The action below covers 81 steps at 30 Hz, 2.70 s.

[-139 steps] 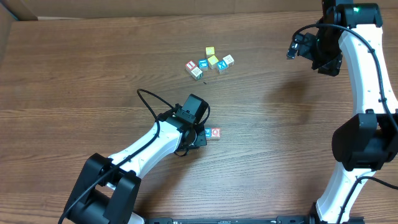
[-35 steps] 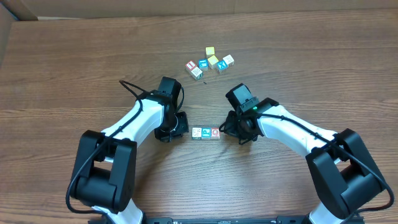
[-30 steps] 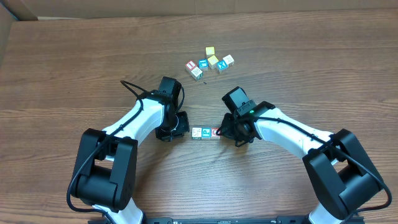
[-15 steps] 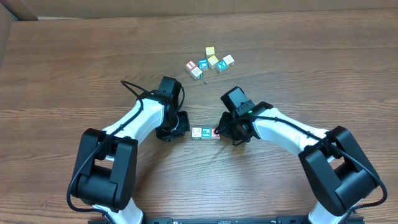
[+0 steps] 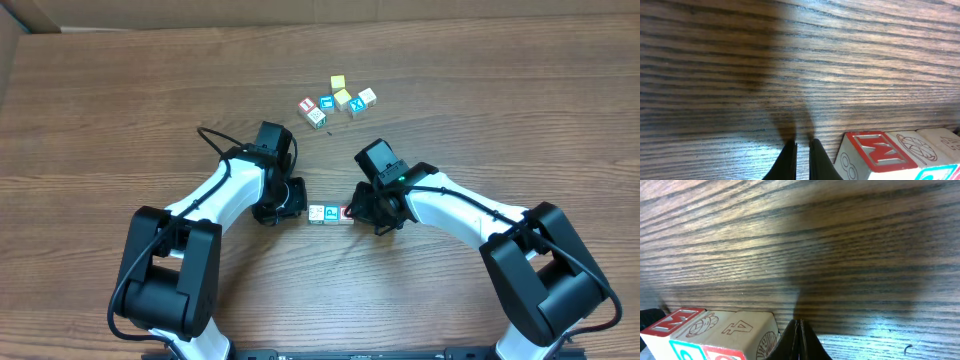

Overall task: Flip 3 blocks
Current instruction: 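Squeeze the three-block row between left and right grippers from both ends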

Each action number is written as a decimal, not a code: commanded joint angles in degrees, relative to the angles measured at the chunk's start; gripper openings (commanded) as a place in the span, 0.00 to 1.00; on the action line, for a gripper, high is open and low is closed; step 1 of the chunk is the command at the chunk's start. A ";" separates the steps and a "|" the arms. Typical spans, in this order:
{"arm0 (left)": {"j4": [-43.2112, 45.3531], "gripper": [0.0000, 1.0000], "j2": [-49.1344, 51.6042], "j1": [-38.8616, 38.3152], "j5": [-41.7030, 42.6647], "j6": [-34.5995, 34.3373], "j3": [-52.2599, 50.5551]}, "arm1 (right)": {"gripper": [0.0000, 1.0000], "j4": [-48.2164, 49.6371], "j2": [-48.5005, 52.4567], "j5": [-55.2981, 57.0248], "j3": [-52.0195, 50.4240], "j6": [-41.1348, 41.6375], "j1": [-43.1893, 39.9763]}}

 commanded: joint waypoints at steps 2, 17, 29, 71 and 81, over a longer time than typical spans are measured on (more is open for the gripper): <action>0.15 0.04 -0.57 -0.04 1.09 1.95 0.28 | 0.04 0.17 0.46 0.22 1.64 -2.69 0.00; -1.57 0.04 -2.82 -0.04 -0.90 1.90 1.05 | 0.04 -7.41 -1.60 3.76 5.77 -3.65 0.02; -1.79 0.04 -2.86 -2.23 -0.85 1.86 0.87 | 0.04 -6.75 -1.57 3.85 5.53 -3.58 3.15; 1.73 0.04 -2.86 -2.71 -0.37 -0.52 0.87 | 0.04 -5.77 -1.57 1.62 5.49 3.32 3.39; 3.72 0.04 -2.84 -2.71 -0.39 -0.50 0.87 | 0.04 -5.95 -1.57 0.48 5.51 6.12 3.39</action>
